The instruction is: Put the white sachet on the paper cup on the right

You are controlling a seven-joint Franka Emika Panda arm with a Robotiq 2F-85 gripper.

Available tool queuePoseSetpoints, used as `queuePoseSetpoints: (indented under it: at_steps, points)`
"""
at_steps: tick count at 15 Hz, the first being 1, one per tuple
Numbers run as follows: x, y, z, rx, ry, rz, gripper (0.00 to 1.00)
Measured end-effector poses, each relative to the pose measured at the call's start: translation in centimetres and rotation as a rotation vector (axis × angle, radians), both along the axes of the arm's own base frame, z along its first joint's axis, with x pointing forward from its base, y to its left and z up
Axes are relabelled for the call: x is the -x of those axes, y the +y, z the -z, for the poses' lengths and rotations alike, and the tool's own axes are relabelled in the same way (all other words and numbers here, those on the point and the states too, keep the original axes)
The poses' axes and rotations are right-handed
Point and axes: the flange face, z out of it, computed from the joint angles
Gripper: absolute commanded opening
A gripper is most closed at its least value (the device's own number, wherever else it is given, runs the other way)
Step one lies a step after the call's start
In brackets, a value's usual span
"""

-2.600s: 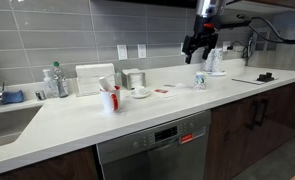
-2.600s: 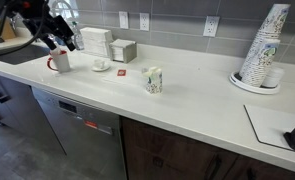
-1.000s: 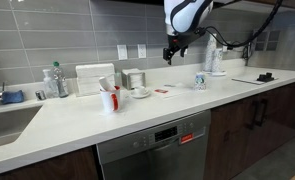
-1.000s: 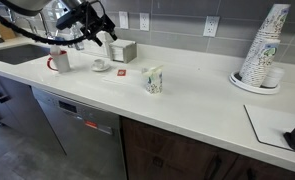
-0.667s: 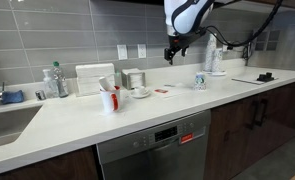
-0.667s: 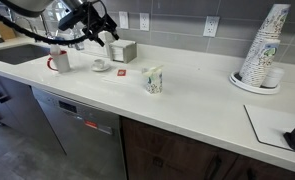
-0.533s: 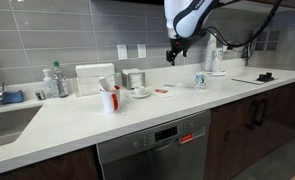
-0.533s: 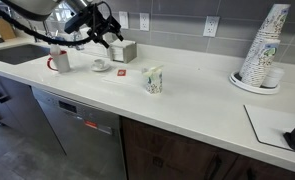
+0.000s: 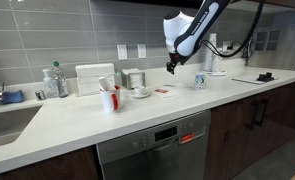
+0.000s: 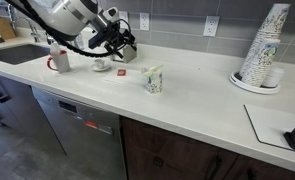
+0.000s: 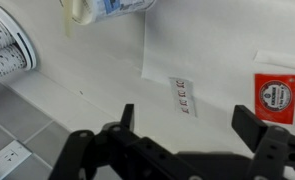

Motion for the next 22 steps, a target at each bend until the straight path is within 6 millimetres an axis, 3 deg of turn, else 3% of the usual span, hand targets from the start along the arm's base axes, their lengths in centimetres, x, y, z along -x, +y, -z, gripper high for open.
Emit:
queuePoseSetpoints:
  at_steps: [11, 19, 22]
  points:
    - [-6.7, -1.8, 7.5, 0.015, -0.019, -0.041, 1.0]
    - [-9.2, -2.9, 10.5, 0.023, -0.041, -0.067, 1.0]
    - [-9.8, -3.6, 11.1, 0.034, -0.046, -0.063, 0.91]
